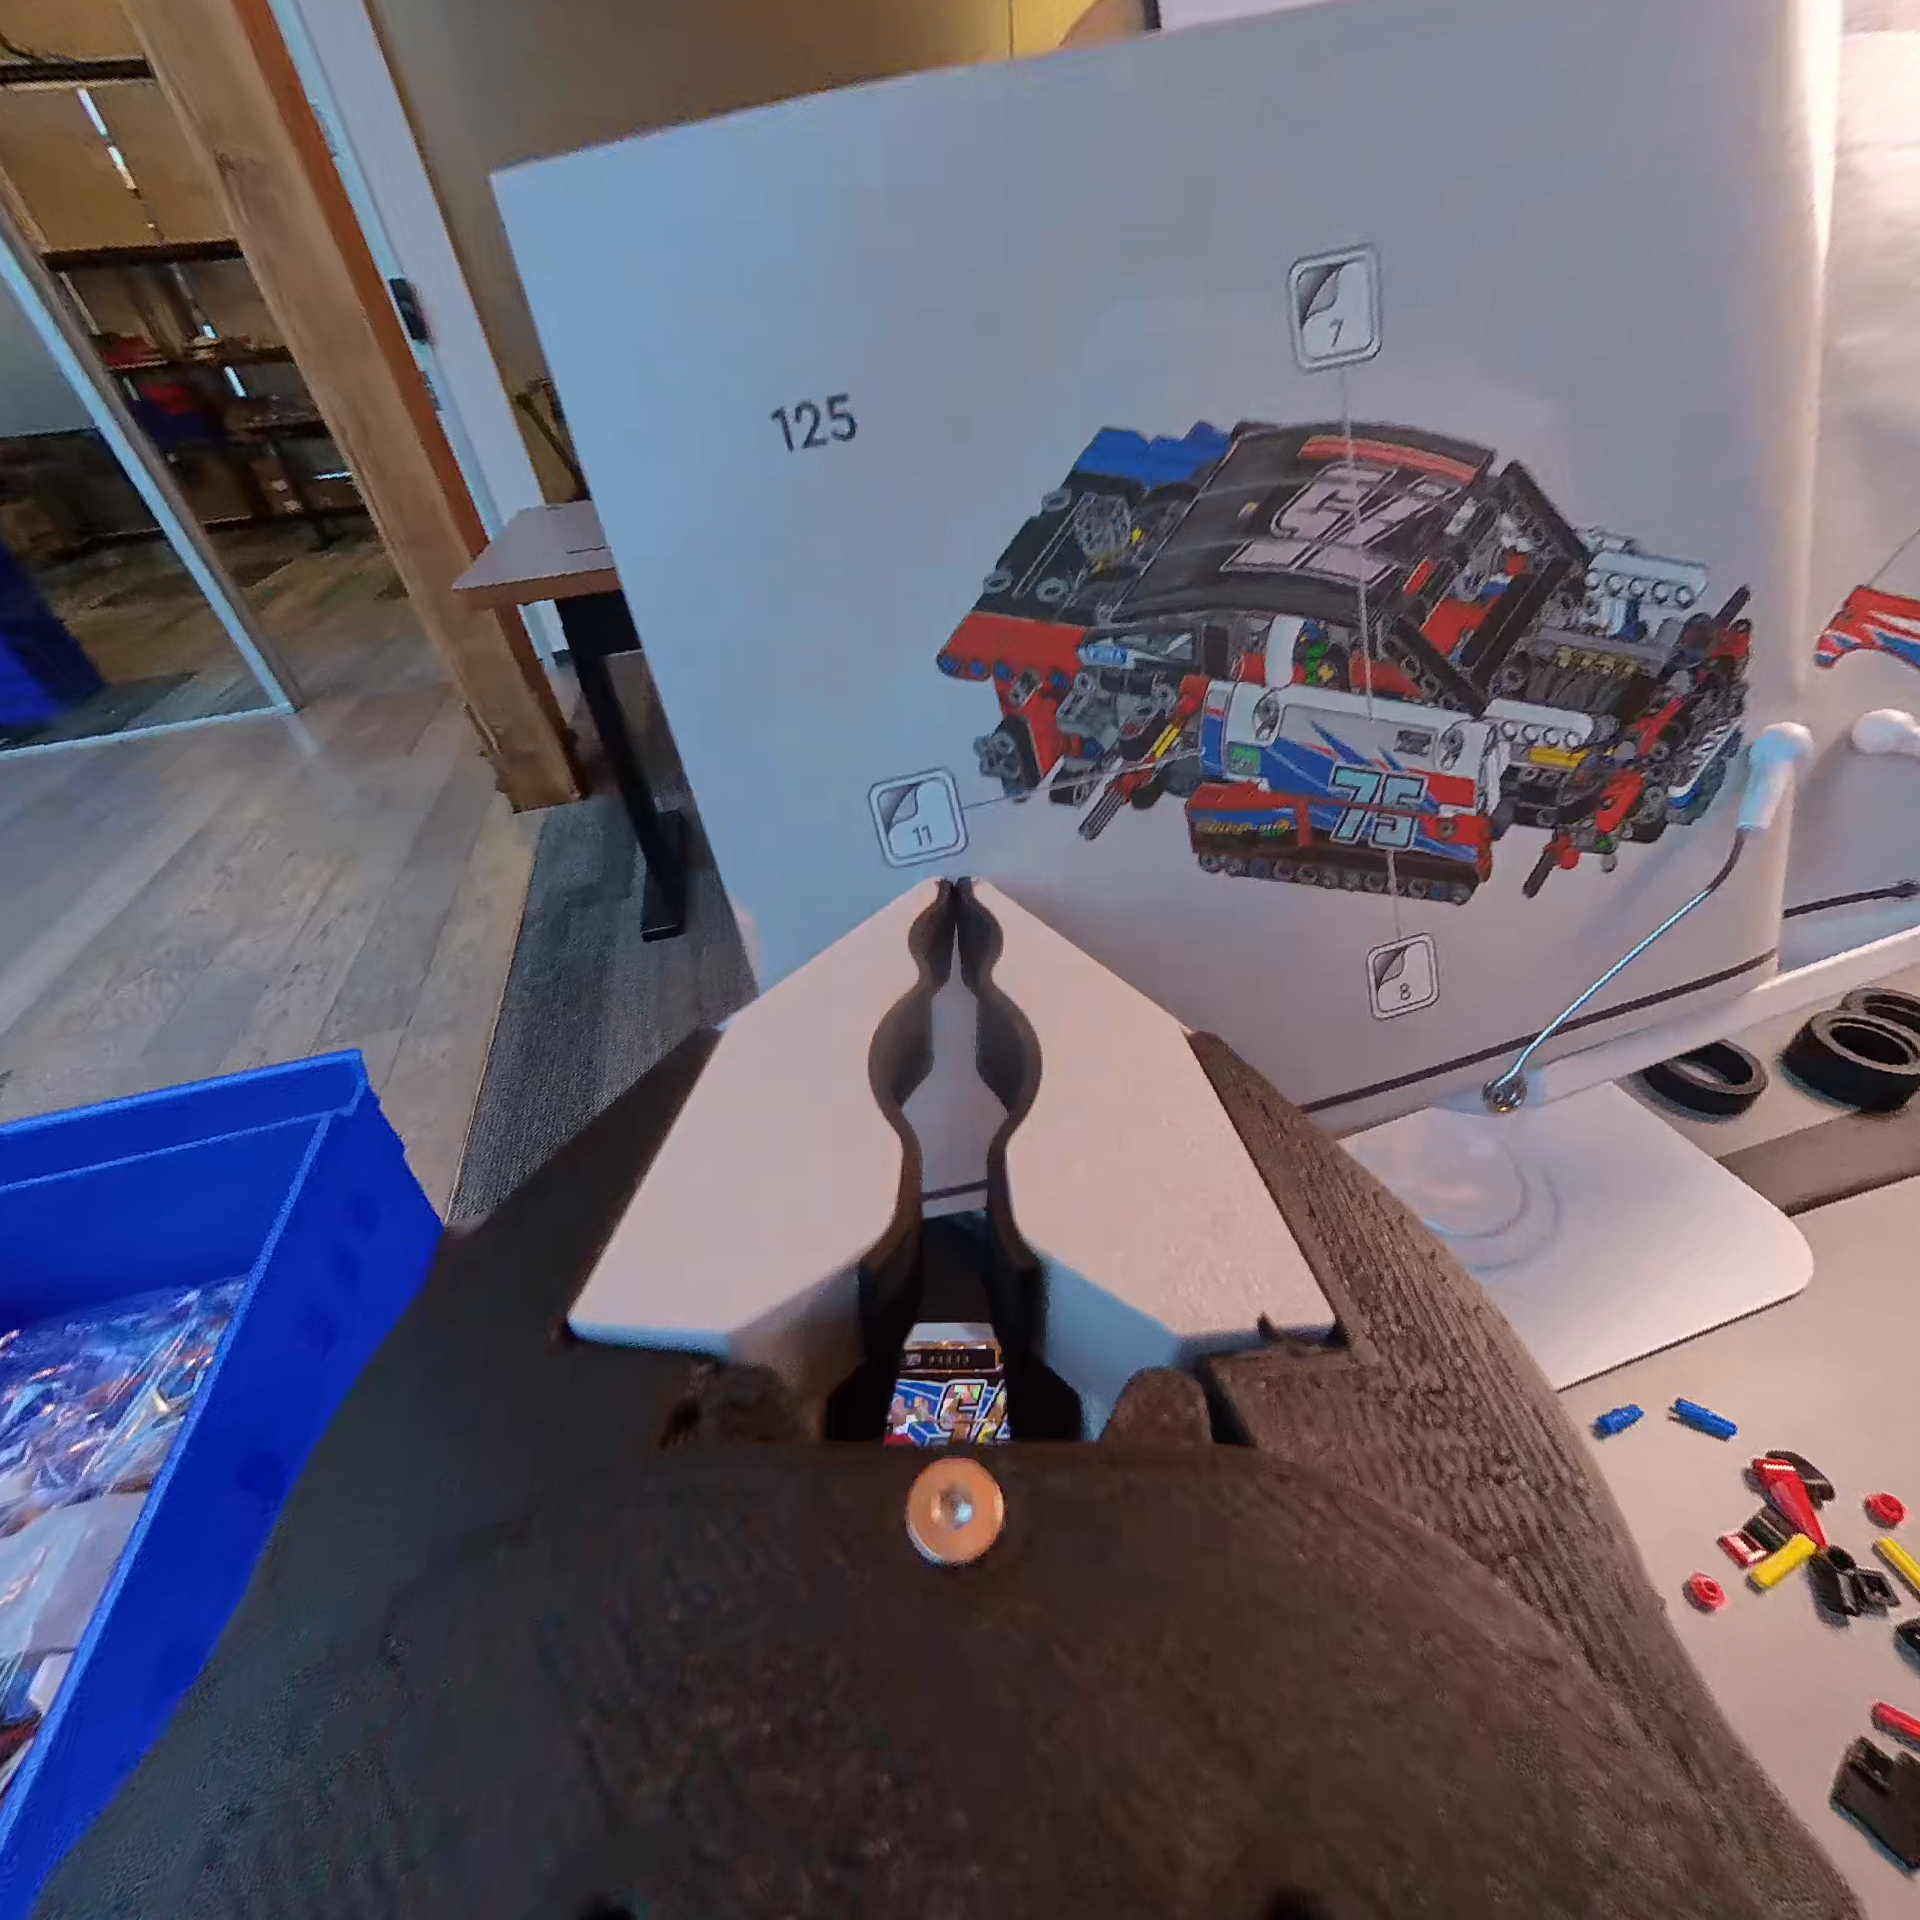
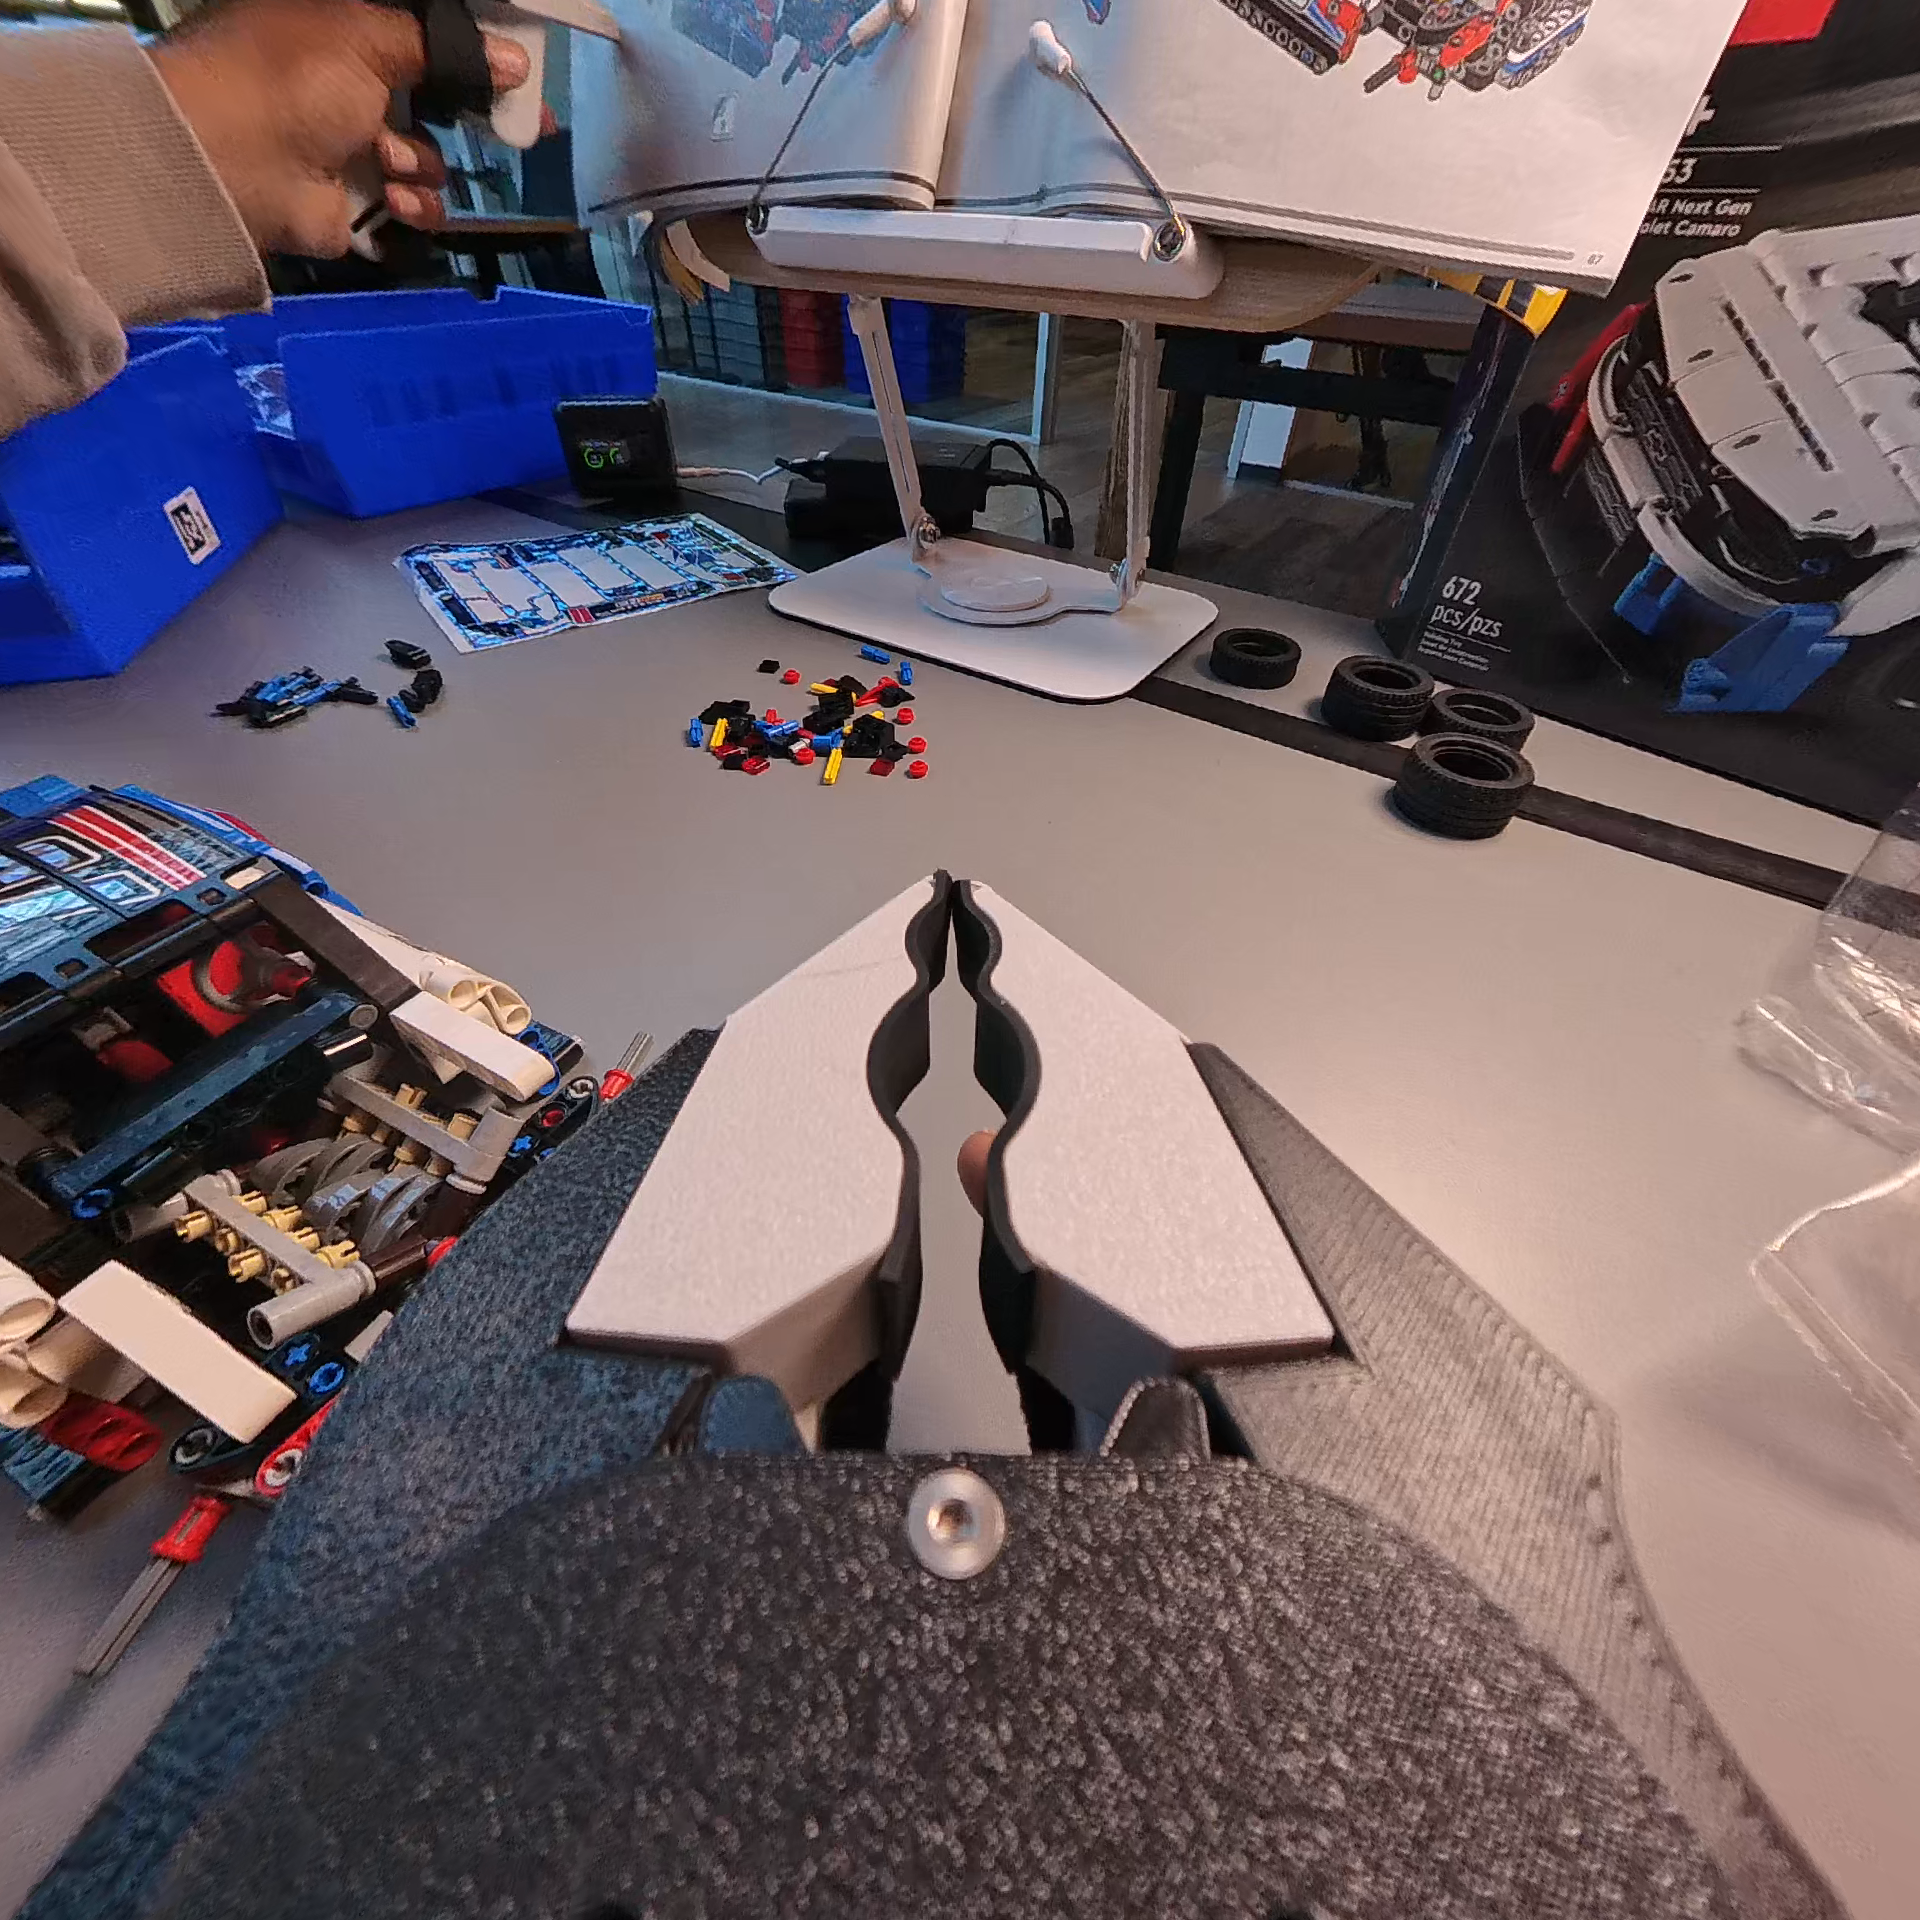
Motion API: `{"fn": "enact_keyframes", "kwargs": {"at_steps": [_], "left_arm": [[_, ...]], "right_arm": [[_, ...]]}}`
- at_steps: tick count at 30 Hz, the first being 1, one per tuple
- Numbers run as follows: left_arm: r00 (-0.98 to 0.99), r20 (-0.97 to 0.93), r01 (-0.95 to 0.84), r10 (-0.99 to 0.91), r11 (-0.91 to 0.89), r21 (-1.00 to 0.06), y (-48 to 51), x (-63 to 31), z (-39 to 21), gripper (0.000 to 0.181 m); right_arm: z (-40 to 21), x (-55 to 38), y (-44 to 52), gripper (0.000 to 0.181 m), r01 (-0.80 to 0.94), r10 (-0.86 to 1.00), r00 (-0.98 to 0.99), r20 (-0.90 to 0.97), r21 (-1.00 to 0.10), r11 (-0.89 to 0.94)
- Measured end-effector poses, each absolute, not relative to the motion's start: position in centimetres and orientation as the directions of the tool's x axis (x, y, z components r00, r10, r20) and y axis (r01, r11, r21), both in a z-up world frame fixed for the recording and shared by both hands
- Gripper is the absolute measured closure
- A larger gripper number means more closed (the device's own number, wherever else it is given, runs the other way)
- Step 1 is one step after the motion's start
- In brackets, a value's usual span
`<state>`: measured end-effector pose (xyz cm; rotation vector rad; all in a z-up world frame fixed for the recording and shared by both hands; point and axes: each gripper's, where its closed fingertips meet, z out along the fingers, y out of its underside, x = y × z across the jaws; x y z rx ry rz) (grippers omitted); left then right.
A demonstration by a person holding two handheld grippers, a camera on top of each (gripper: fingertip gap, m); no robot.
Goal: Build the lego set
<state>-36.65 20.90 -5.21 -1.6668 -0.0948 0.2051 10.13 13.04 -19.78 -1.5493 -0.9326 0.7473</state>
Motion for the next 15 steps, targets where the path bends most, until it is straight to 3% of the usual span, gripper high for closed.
{"fn": "enact_keyframes", "kwargs": {"at_steps": [15], "left_arm": [[0.977, -0.068, -0.051, 0.203, -0.089, -0.995, 20.55, -37.54, -4.76, 0.181]], "right_arm": [[-19.87, 10.3, 13.1, 0.181, 0.173, 0.866, 0.499, 0.033, -0.983, -0.063]]}}
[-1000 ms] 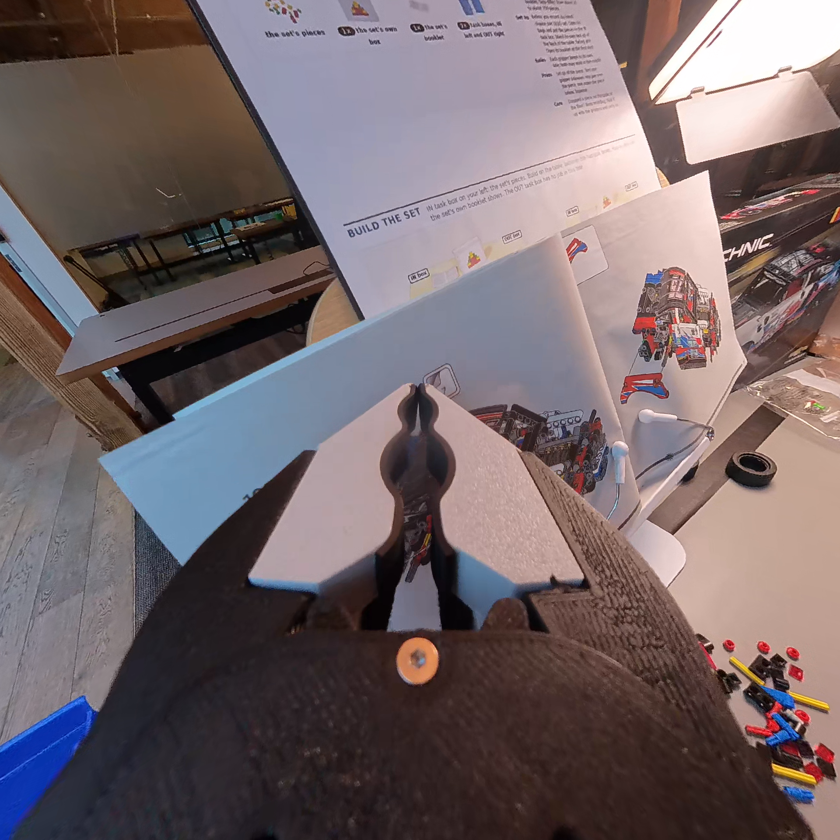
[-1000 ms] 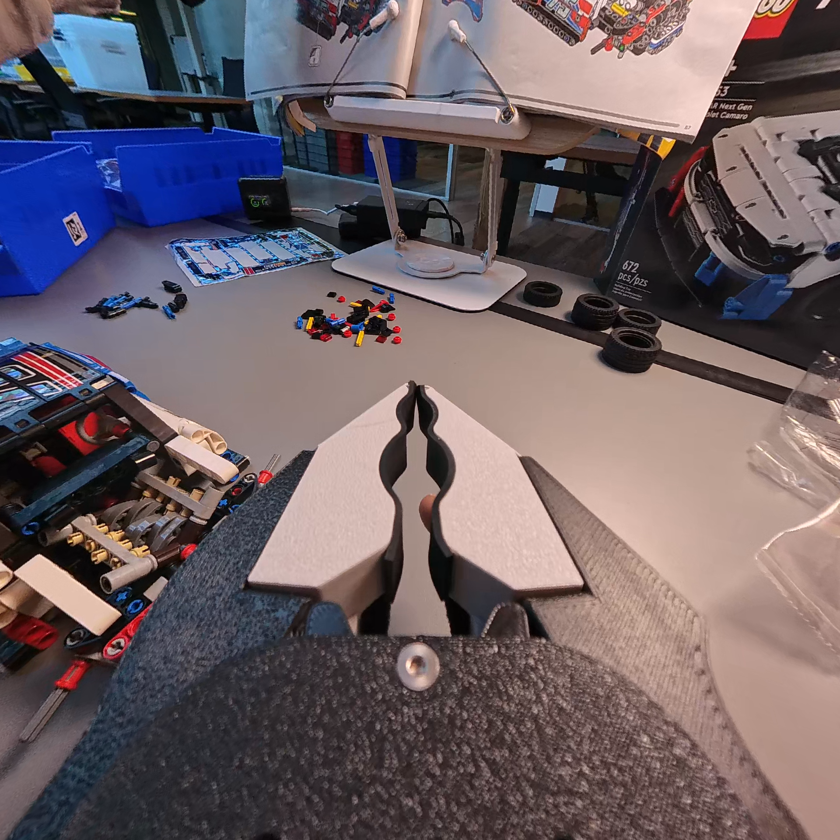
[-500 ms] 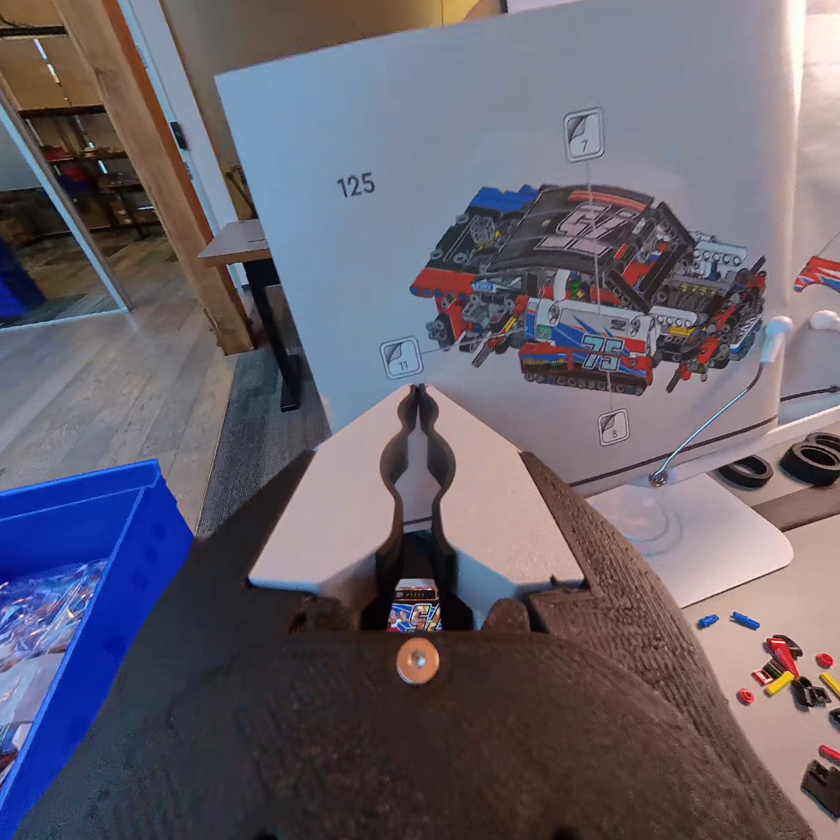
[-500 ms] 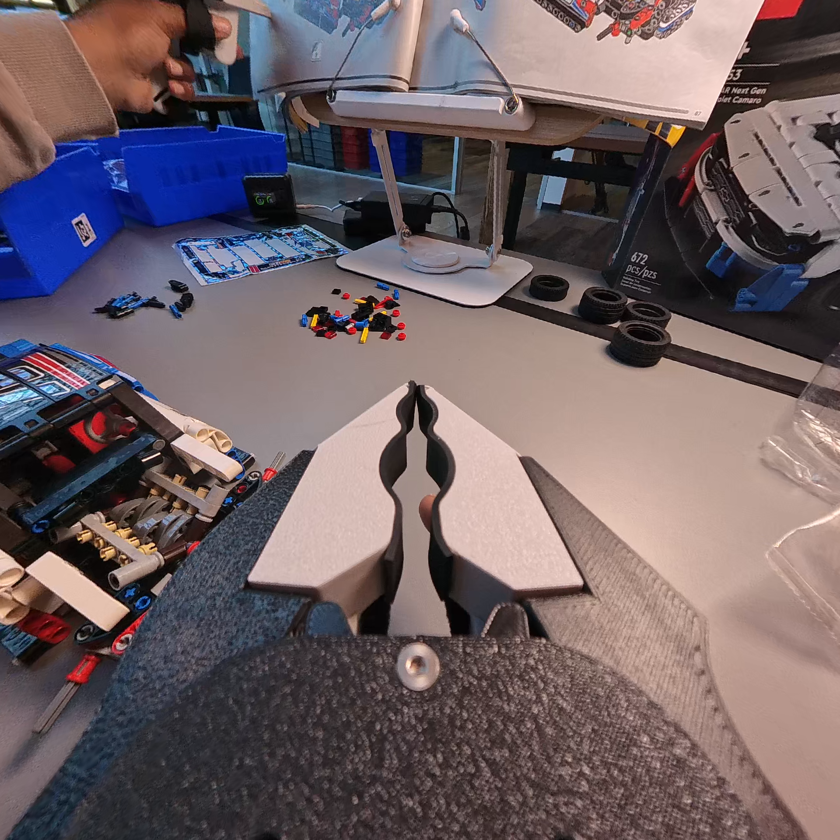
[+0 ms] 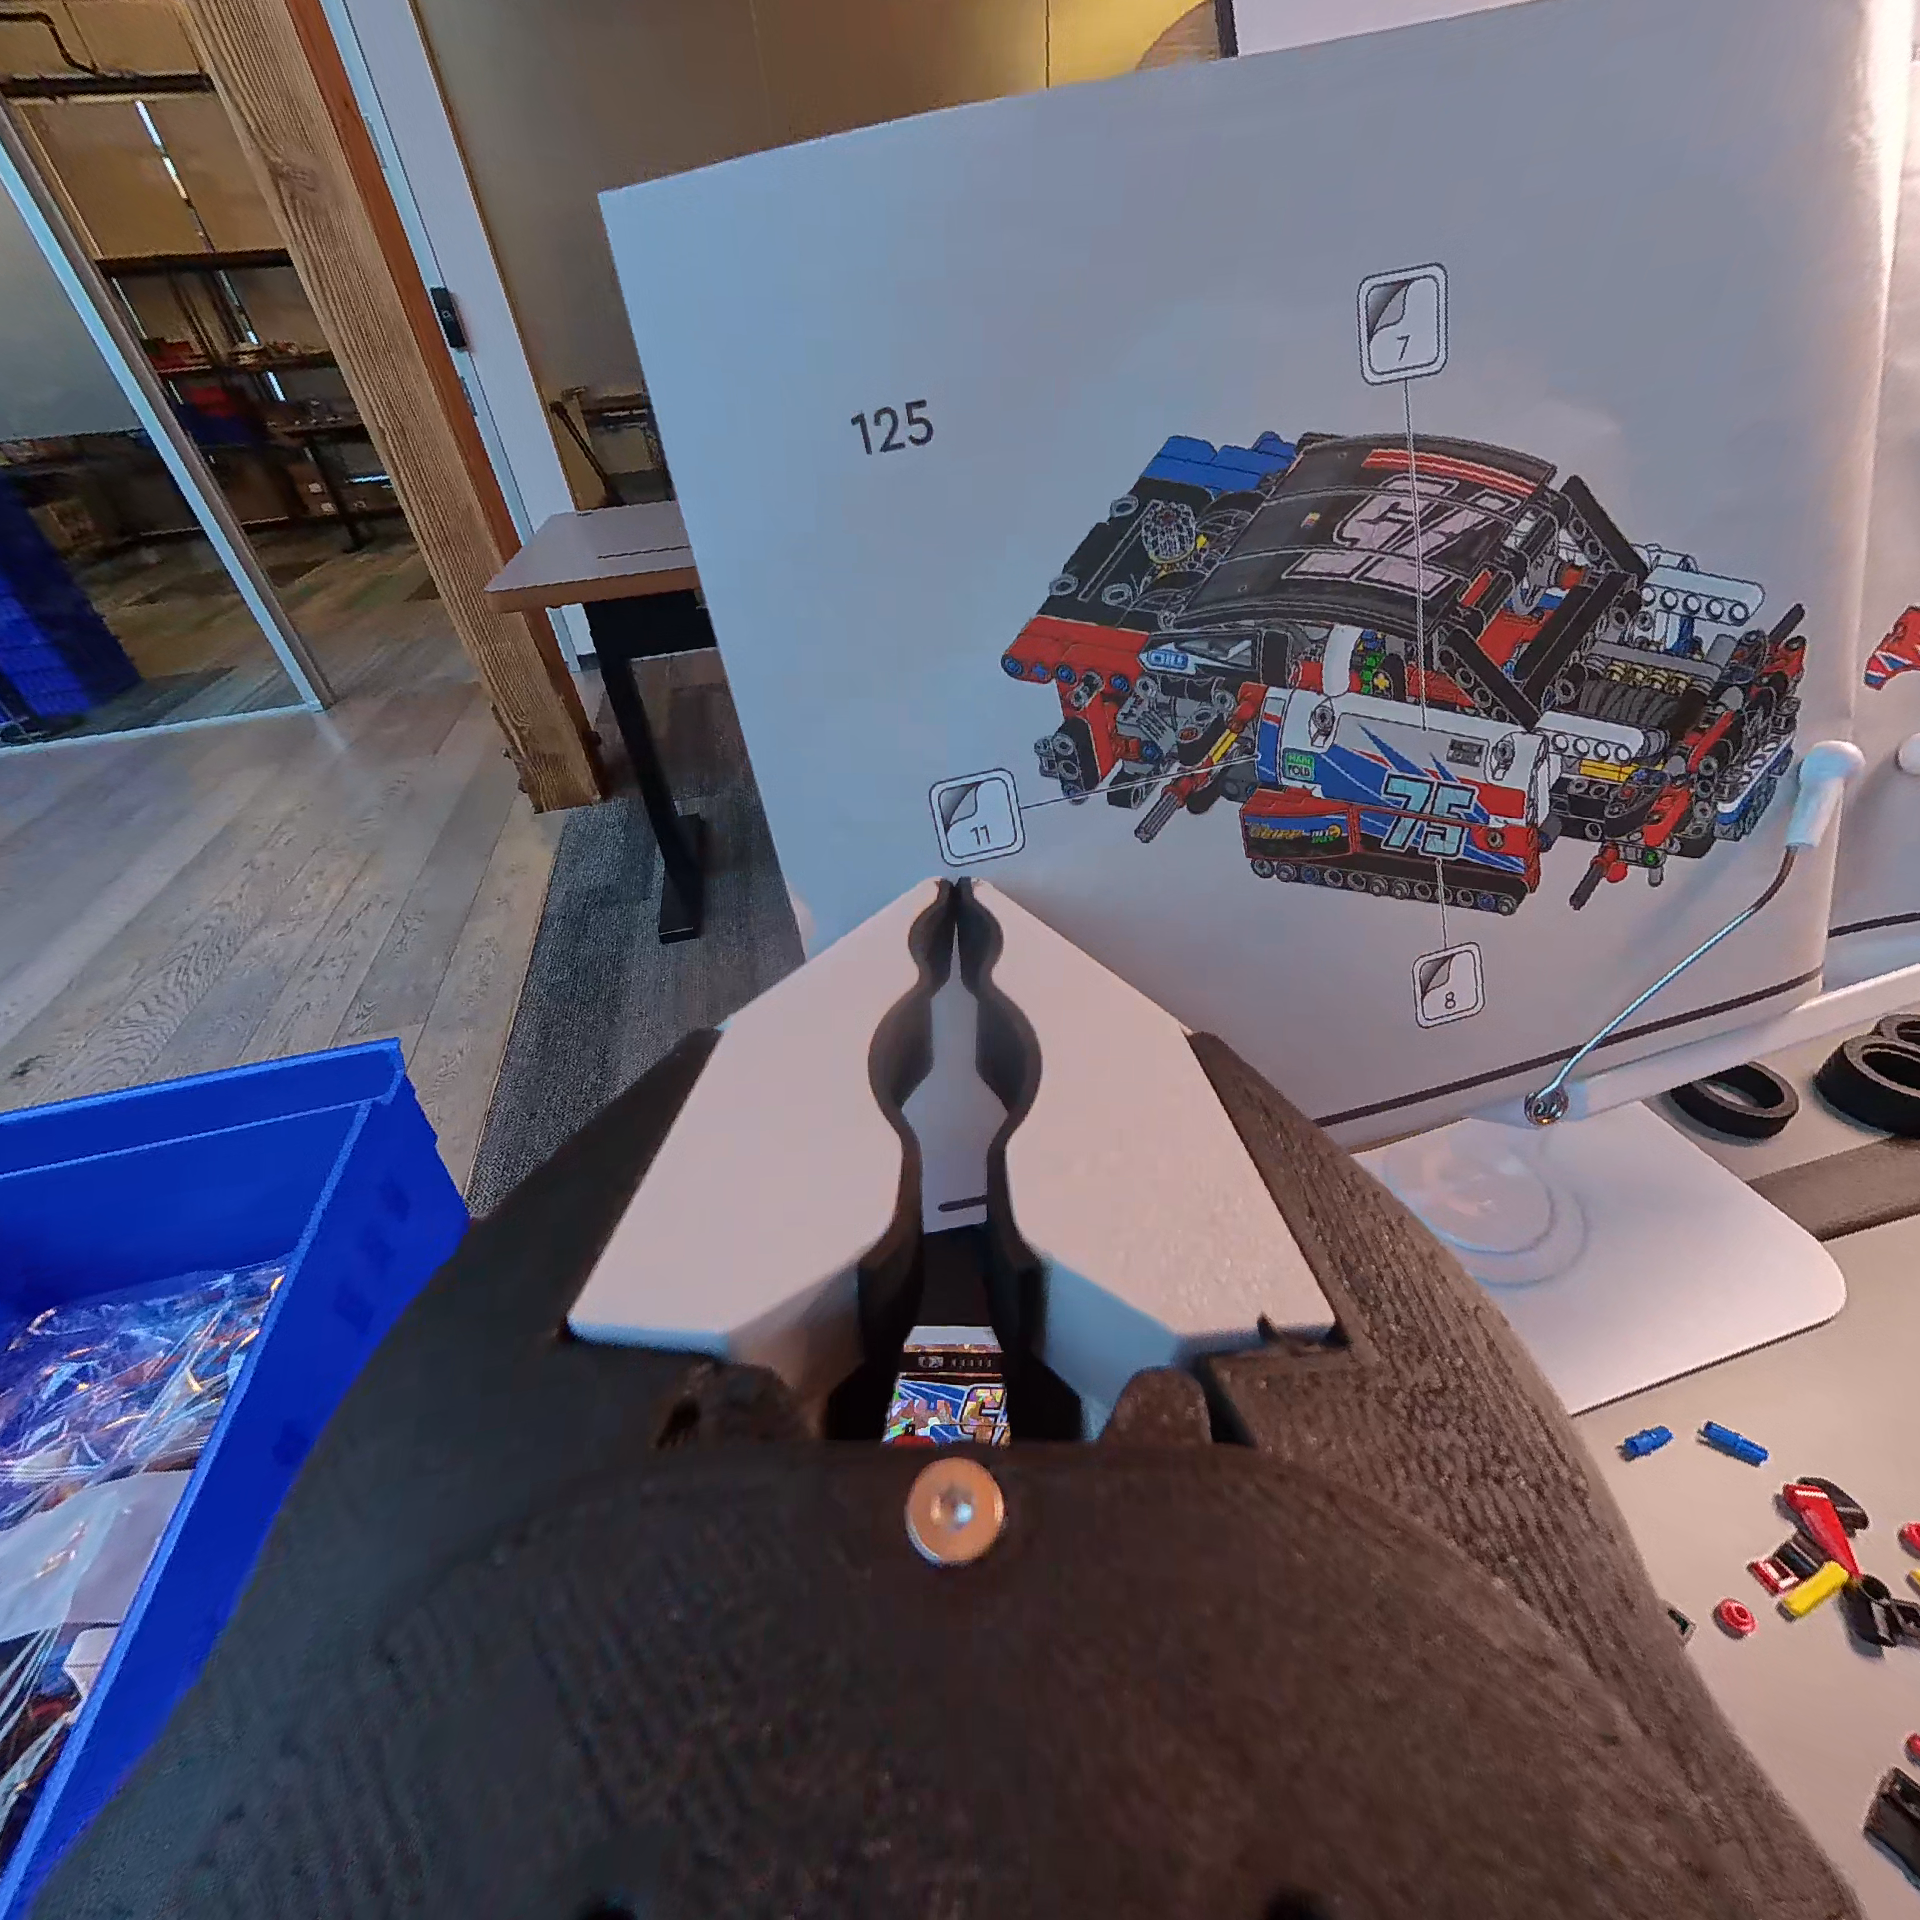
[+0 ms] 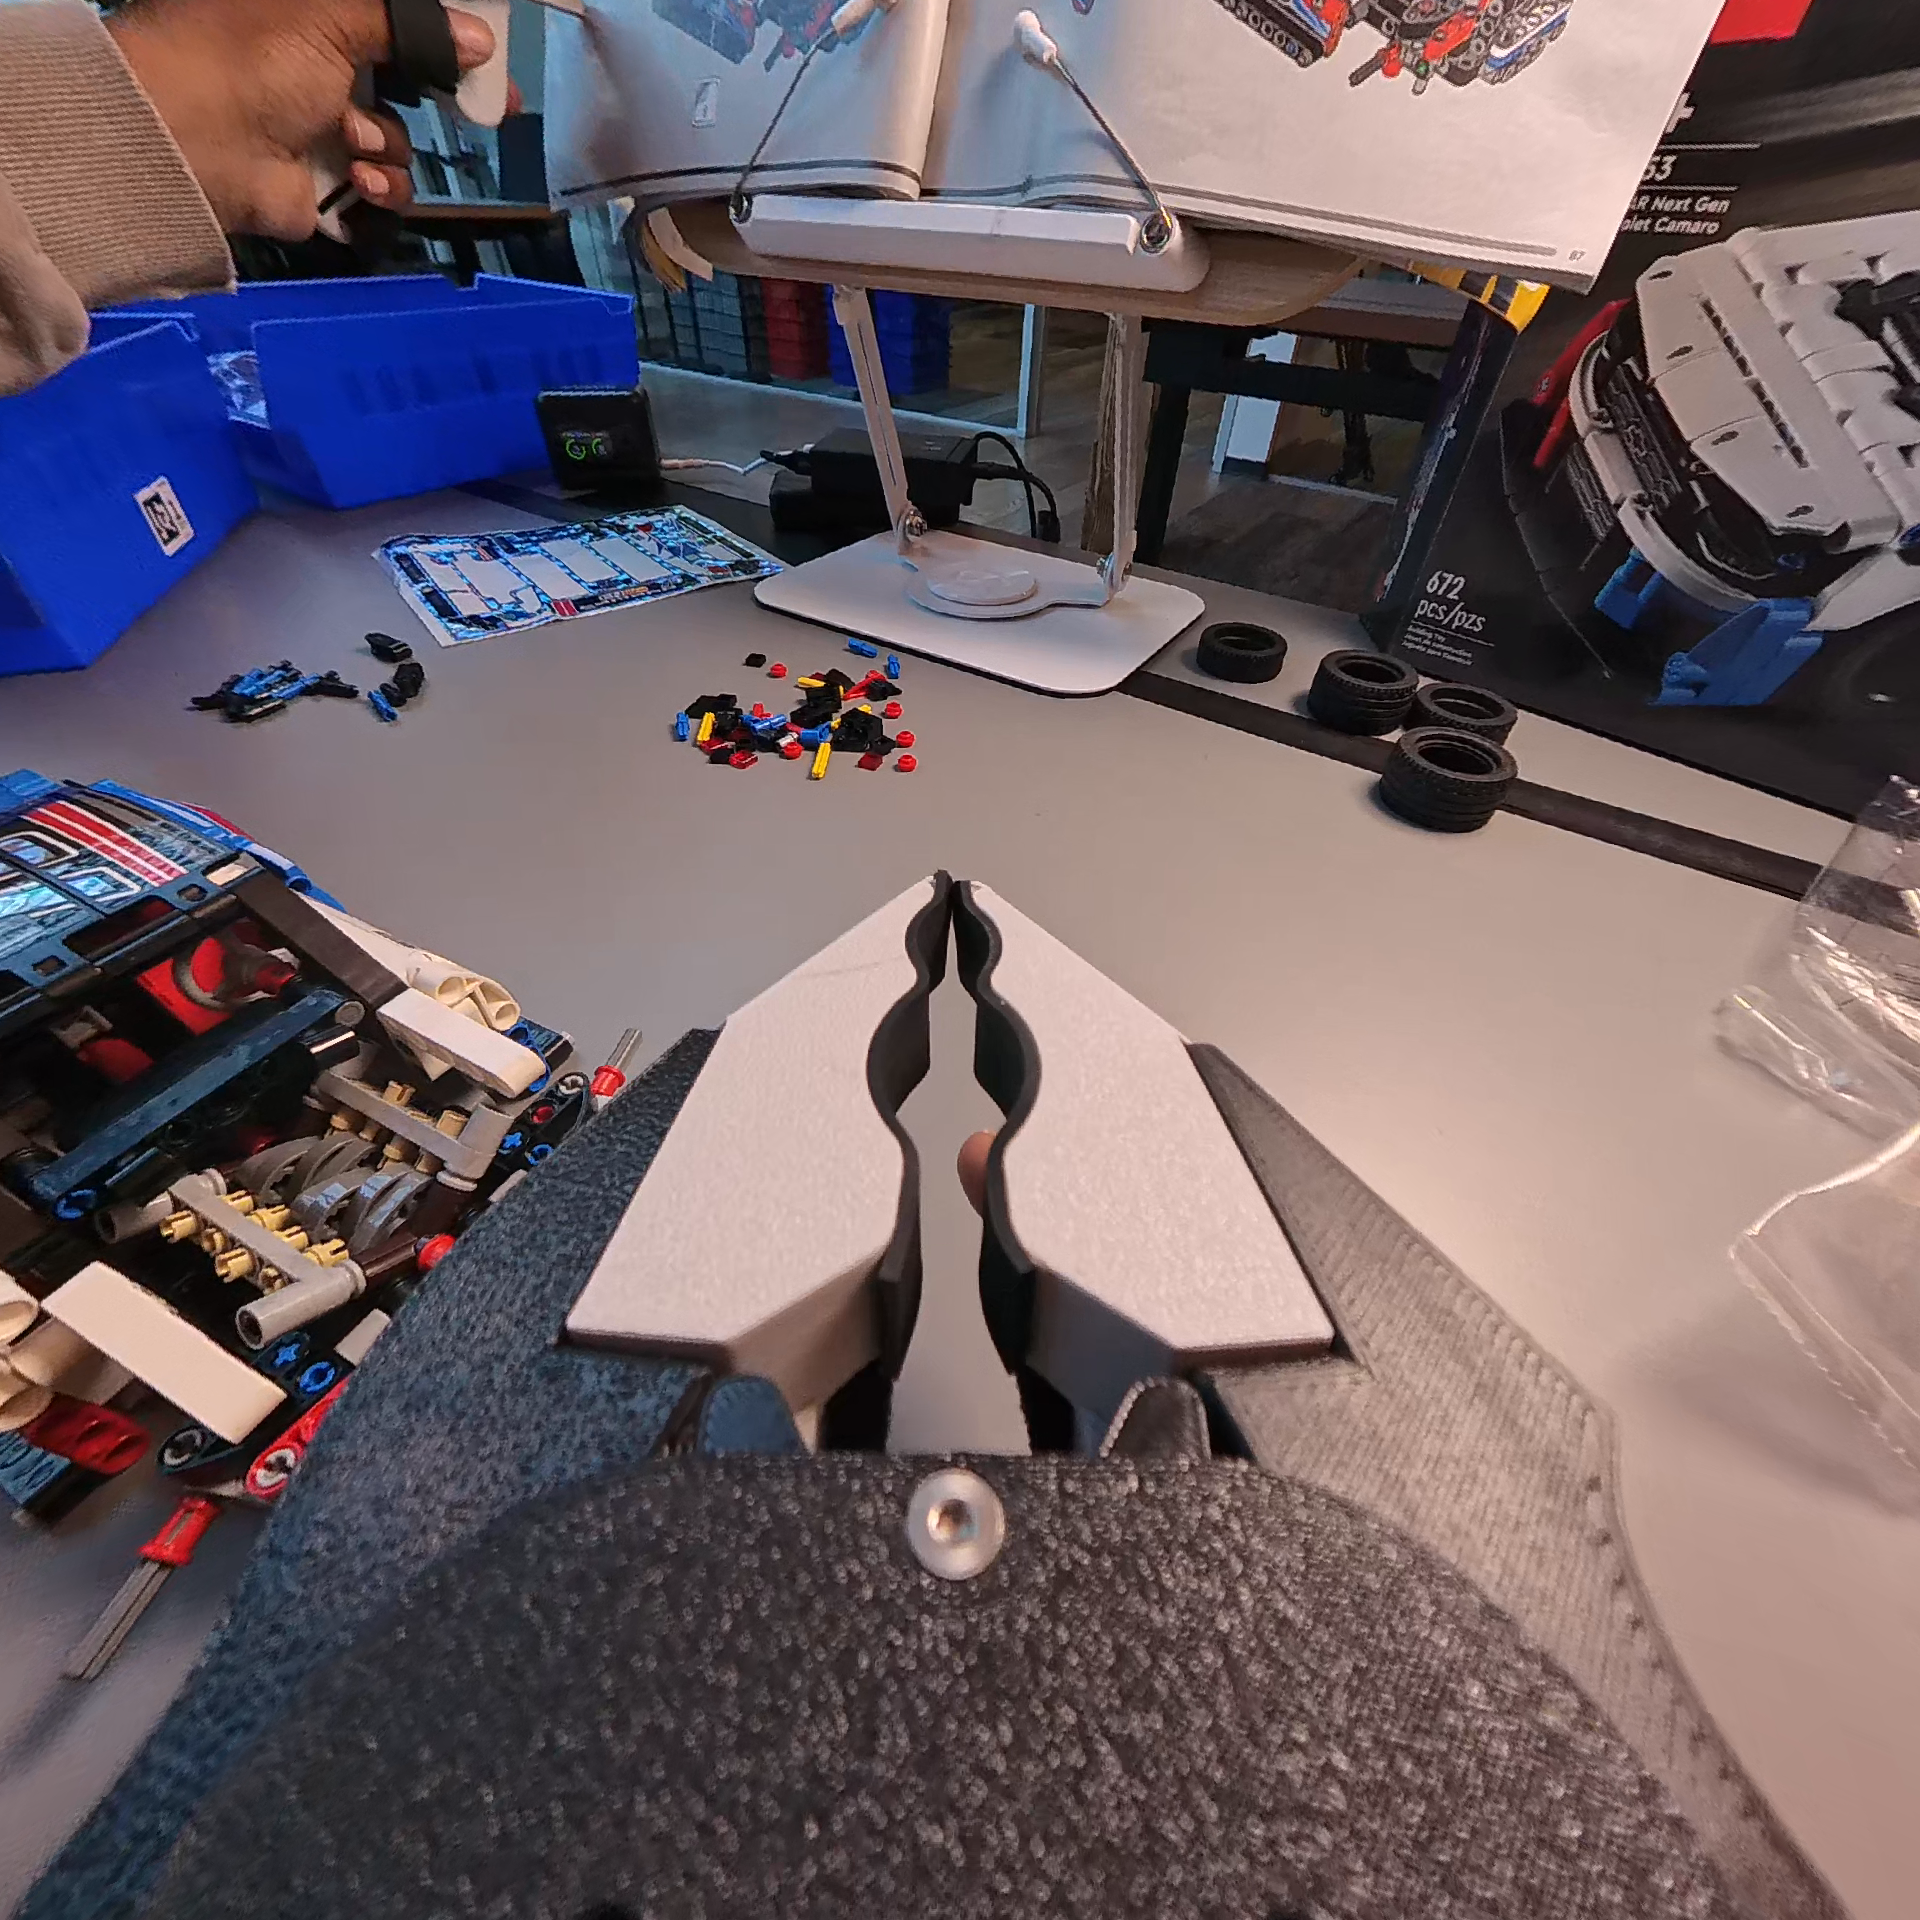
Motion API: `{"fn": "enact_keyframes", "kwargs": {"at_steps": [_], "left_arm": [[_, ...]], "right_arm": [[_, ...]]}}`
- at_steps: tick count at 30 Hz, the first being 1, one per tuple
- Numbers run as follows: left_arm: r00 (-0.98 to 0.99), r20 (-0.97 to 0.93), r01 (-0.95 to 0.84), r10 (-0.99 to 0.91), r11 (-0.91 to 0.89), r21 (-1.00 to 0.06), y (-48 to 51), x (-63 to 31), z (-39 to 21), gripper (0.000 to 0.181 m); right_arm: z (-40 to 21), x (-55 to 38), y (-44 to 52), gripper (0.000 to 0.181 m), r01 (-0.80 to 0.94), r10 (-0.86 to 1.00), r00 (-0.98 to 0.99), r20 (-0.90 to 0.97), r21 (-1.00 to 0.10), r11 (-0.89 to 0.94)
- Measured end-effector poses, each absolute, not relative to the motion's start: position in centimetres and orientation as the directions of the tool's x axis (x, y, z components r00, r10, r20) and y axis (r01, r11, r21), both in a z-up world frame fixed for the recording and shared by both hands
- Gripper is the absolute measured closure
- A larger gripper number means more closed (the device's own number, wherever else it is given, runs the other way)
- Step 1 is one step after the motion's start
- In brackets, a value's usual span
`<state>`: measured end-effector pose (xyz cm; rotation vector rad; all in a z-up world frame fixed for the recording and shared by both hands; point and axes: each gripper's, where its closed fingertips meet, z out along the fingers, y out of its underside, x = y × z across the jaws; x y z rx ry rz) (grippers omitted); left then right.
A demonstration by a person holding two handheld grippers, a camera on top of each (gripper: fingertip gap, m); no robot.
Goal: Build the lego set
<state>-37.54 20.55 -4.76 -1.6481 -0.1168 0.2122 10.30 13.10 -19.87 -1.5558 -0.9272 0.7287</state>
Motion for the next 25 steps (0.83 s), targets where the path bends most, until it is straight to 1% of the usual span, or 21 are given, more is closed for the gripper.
{"fn": "enact_keyframes", "kwargs": {"at_steps": [7, 13, 15, 16, 17, 19, 21, 23, 25], "left_arm": [[0.983, -0.093, -0.079, 0.159, -0.091, -0.993, 20.1, -36.2, -4.3, 0.181], [0.988, -0.123, -0.132, -0.093, -0.09, -0.987, 16.8, -27.0, -3.4, 0.181], [0.973, -0.173, -0.203, -0.154, -0.205, -0.958, 15.3, -24.9, -5.6, 0.178], [0.963, -0.201, -0.249, -0.18, -0.305, -0.919, 14.8, -24.6, -7.7, 0.173], [0.954, -0.226, -0.291, -0.196, -0.424, -0.858, 14.3, -25.0, -10.3, 0.163], [0.945, -0.263, -0.323, -0.193, -0.669, -0.669, 13.0, -27.6, -16.1, 0.134], [0.948, -0.259, -0.291, -0.184, -0.828, -0.478, 11.2, -30.8, -20.8, 0.104], [0.962, -0.237, -0.216, -0.132, -0.902, -0.374, 10.0, -34.0, -24.0, 0.099], [0.988, -0.145, -0.092, -0.045, -0.937, -0.337, 9.4, -36.0, -26.0, 0.089]], "right_arm": [[-19.9, 10.3, 13.1, 0.181, 0.178, 0.867, 0.498, 0.035, -0.982, -0.062], [-19.9, 10.2, 13.0, 0.181, 0.18, 0.868, 0.494, 0.04, -0.982, -0.057], [-19.9, 10.2, 12.9, 0.181, 0.18, 0.869, 0.493, 0.039, -0.982, -0.058], [-19.9, 10.1, 12.8, 0.181, 0.177, 0.871, 0.49, 0.034, -0.982, -0.061], [-19.8, 10.0, 12.7, 0.181, 0.173, 0.873, 0.487, 0.029, -0.983, -0.063], [-19.6, 9.8, 12.3, 0.181, 0.169, 0.879, 0.476, 0.027, -0.984, -0.061], [-19.4, 9.5, 11.9, 0.181, 0.174, 0.886, 0.462, 0.041, -0.984, -0.045], [-19.2, 9.4, 11.6, 0.181, 0.179, 0.888, 0.456, 0.06, -0.983, -0.026], [-18.9, 9.6, 11.4, 0.181, 0.176, 0.888, 0.455, 0.068, -0.984, -0.015]]}}
